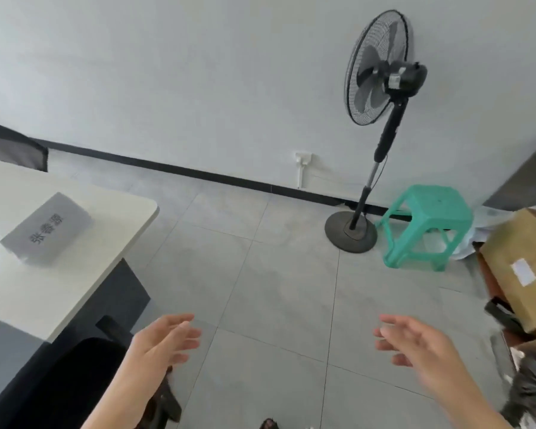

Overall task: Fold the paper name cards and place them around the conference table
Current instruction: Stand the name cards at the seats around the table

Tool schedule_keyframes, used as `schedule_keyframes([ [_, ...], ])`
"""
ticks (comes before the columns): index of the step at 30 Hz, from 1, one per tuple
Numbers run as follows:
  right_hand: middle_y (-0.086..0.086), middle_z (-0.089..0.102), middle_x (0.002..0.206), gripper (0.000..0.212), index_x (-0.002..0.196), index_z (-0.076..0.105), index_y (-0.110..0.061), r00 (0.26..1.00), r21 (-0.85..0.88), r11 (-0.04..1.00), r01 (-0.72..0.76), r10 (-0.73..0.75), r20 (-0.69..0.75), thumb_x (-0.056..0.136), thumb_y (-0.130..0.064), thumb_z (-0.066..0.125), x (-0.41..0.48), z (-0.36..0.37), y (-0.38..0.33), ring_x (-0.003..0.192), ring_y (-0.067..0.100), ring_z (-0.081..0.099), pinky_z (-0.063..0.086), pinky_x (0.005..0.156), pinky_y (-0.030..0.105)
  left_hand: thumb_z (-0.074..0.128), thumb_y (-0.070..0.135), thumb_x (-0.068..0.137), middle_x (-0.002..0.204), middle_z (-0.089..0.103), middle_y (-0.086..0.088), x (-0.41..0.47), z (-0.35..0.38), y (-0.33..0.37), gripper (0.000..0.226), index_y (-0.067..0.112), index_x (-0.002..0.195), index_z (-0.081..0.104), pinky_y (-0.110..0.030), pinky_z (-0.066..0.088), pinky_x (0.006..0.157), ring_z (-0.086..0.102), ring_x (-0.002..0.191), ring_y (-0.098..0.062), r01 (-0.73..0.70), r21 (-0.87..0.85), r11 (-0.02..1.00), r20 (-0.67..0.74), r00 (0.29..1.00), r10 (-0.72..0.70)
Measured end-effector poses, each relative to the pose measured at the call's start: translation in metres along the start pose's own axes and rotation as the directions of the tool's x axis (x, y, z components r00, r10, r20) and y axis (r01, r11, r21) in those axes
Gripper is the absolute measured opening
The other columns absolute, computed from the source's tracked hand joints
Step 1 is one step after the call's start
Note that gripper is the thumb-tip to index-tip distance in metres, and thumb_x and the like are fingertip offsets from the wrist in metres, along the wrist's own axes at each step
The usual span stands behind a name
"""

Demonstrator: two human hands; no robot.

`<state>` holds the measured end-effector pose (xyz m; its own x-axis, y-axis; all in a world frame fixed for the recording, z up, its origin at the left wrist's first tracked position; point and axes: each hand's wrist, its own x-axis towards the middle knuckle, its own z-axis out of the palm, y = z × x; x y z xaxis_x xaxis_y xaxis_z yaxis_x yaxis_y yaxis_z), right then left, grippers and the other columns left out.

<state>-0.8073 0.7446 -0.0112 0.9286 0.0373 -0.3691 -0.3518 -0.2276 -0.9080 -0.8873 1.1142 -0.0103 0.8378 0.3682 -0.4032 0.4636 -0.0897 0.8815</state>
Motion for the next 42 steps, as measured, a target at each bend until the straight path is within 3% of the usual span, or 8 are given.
schedule_keyframes([
  [1, 0.008, 0.078, 0.089, 0.012, 0.096, 0.071, -0.019, 1.0, 0.001, 1.0, 0.019, -0.019, 0.007, 0.084, -0.021, 0.07, 0.019, 0.003, -0.01, 0.081, 0.025, 0.074, 0.051, 0.069, 0.035, 0.054, 0.021, 0.093, 0.093, 0.077, -0.003, 0.012, 0.0, 0.015, 0.017, 0.021, 0.104, 0.067, -0.037, 0.055, 0.079, 0.073, 0.088, -0.019, -0.027, -0.008, 1.0, 0.0, 1.0, 0.027],
  [4, 0.007, 0.078, 0.088, 0.014, 0.097, 0.071, -0.015, 0.999, -0.06, 0.998, 0.018, -0.016, 0.034, 0.089, -0.007, 0.063, 0.078, 0.019, -0.033, 0.077, 0.022, 0.074, 0.052, 0.068, 0.035, 0.054, 0.022, 0.093, 0.095, 0.077, -0.005, 0.05, -0.007, 0.043, 0.019, 0.02, 0.106, 0.067, -0.04, 0.054, 0.083, 0.073, 0.088, -0.018, -0.049, -0.04, 0.998, -0.031, 0.998, 0.048],
  [9, 0.004, 0.078, 0.085, 0.014, 0.096, 0.07, -0.015, 0.985, -0.119, 0.993, 0.009, 0.012, 0.174, 0.089, -0.006, 0.063, 0.191, 0.064, -0.065, 0.068, 0.013, 0.074, 0.051, 0.064, 0.032, 0.053, 0.023, 0.094, 0.092, 0.077, -0.001, 0.112, -0.032, 0.037, 0.02, 0.02, 0.108, 0.067, -0.038, 0.056, 0.08, 0.073, 0.084, -0.016, 0.089, -0.07, 0.994, -0.208, 0.973, -0.102],
  [13, 0.003, 0.078, 0.086, 0.013, 0.097, 0.07, -0.017, 0.951, -0.146, 0.987, 0.069, -0.021, 0.309, 0.088, -0.009, 0.064, 0.289, 0.107, -0.106, 0.077, 0.02, 0.074, 0.052, 0.069, 0.034, 0.054, 0.023, 0.094, 0.089, 0.077, -0.005, 0.155, -0.042, 0.037, 0.021, 0.016, 0.109, 0.066, -0.037, 0.055, 0.074, 0.072, 0.089, -0.025, 0.216, -0.196, 0.956, -0.312, 0.911, -0.27],
  [20, 0.002, 0.077, 0.085, 0.013, 0.101, 0.07, -0.016, 0.813, -0.236, 0.949, 0.208, -0.034, 0.582, 0.088, -0.014, 0.065, 0.415, 0.21, -0.204, 0.081, 0.022, 0.073, 0.053, 0.072, 0.035, 0.052, 0.022, 0.093, 0.095, 0.077, -0.006, 0.197, -0.05, 0.079, 0.021, 0.019, 0.11, 0.064, -0.038, 0.055, 0.08, 0.071, 0.092, -0.023, 0.184, -0.318, 0.93, -0.505, 0.797, -0.33],
  [29, 0.004, 0.078, 0.088, 0.015, 0.102, 0.07, -0.019, 0.592, -0.274, 0.902, 0.335, 0.025, 0.805, 0.088, -0.015, 0.066, 0.461, 0.372, -0.25, 0.079, 0.018, 0.073, 0.053, 0.071, 0.032, 0.051, 0.021, 0.095, 0.097, 0.076, -0.007, 0.219, -0.088, 0.06, 0.021, 0.018, 0.111, 0.064, -0.042, 0.055, 0.083, 0.071, 0.094, -0.024, 0.193, -0.538, 0.821, -0.596, 0.601, -0.532],
  [34, 0.004, 0.078, 0.086, 0.016, 0.103, 0.07, -0.018, 0.538, -0.279, 0.877, 0.391, 0.028, 0.842, 0.087, -0.014, 0.067, 0.467, 0.451, -0.276, 0.078, 0.017, 0.074, 0.054, 0.071, 0.033, 0.053, 0.016, 0.095, 0.096, 0.076, -0.011, 0.257, -0.16, 0.064, 0.019, 0.014, 0.108, 0.066, -0.041, 0.055, 0.08, 0.071, 0.09, -0.026, 0.11, -0.539, 0.835, -0.668, 0.549, -0.503],
  [42, 0.002, 0.078, 0.088, 0.017, 0.103, 0.069, -0.019, 0.44, -0.281, 0.846, 0.454, 0.062, 0.896, 0.087, -0.015, 0.066, 0.466, 0.569, -0.317, 0.079, 0.016, 0.073, 0.054, 0.072, 0.032, 0.055, 0.023, 0.093, 0.093, 0.076, 0.001, 0.298, -0.262, 0.088, 0.017, 0.024, 0.106, 0.067, -0.034, 0.054, 0.08, 0.071, 0.084, -0.01, 0.007, -0.441, 0.898, -0.776, 0.5, -0.385],
])
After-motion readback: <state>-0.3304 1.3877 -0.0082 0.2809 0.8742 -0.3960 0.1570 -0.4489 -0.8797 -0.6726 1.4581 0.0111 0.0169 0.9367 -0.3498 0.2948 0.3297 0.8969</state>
